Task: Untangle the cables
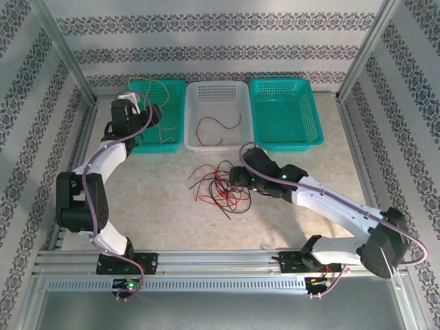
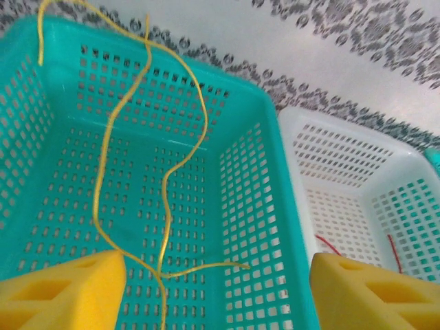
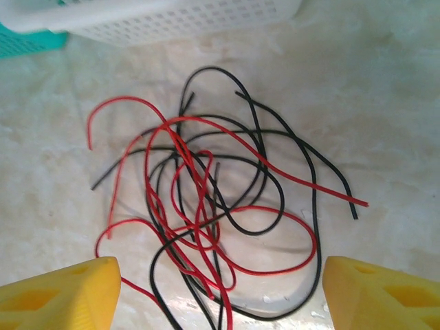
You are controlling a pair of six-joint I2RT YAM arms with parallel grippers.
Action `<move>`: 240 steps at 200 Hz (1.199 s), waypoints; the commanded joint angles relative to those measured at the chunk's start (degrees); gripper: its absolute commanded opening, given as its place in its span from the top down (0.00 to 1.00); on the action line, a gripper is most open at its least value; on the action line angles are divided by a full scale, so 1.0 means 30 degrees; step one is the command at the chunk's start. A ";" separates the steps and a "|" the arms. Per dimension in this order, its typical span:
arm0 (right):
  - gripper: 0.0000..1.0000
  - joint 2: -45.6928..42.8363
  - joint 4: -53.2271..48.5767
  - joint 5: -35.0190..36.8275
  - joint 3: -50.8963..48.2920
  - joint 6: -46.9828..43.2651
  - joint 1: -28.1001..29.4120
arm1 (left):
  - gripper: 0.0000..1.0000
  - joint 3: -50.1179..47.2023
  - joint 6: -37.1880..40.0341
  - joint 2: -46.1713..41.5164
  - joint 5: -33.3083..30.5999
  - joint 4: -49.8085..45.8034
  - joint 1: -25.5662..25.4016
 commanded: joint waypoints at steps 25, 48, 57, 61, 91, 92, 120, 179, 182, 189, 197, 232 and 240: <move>0.29 0.1493 -0.1305 -0.1571 0.0870 -0.1256 0.0361 | 0.38 0.1174 -0.2589 -0.4592 -0.0076 -0.4002 -0.0076; 0.40 0.2057 -0.1455 -0.2498 0.0856 -0.1676 0.0518 | 0.43 -0.0061 -0.4547 -0.6889 0.1970 -0.5000 -0.0449; 0.41 0.2141 -0.1375 -0.2707 0.0716 -0.1823 0.0665 | 0.44 -0.0899 -0.5185 -0.7833 0.3088 -0.5017 -0.0741; 0.42 0.2156 -0.1345 -0.2808 0.0631 -0.1867 0.0705 | 0.45 -0.1265 -0.5385 -0.8241 0.3570 -0.5053 -0.0862; 0.56 0.2407 -0.1287 -0.2863 0.0162 -0.1851 0.0691 | 0.53 -0.3493 -0.5010 -1.0648 0.6073 -0.6728 -0.3220; 0.56 0.2408 -0.1283 -0.2855 0.0128 -0.1847 0.0688 | 0.53 -0.3523 -0.4954 -1.0694 0.6111 -0.6803 -0.3365; 0.56 0.2568 -0.0893 -0.2974 -0.0020 -0.1579 0.0410 | 0.54 -0.4667 -0.4192 -1.1421 0.5908 -0.8397 -0.6986; 0.77 0.3725 0.0251 -0.3764 -0.0679 -0.0704 -0.0078 | 0.57 -0.6270 -0.4920 -0.7492 0.5659 -0.7722 -1.1041; 0.78 0.3760 0.0333 -0.3843 -0.0731 -0.0686 -0.0078 | 0.57 -0.6083 -0.4824 -0.7277 0.5546 -0.7862 -1.1190; 0.81 0.3731 0.0565 -0.4003 -0.0827 -0.0601 -0.0063 | 0.58 -0.5702 -0.4582 -0.6872 0.5323 -0.8151 -1.1483; 0.83 0.3685 0.0775 -0.4146 -0.0898 -0.0590 -0.0069 | 0.57 -0.5314 -0.4341 -0.6504 0.5275 -0.8281 -1.1784; 0.94 0.3016 0.0659 -0.4190 -0.0361 -0.0937 -0.0027 | 0.55 -0.4469 -0.4338 -0.5357 0.5377 -0.7649 -1.2551; 0.97 0.2676 0.0726 -0.4251 -0.0093 -0.1153 0.0114 | 0.54 -0.4386 -0.4449 -0.5088 0.5330 -0.7520 -1.2666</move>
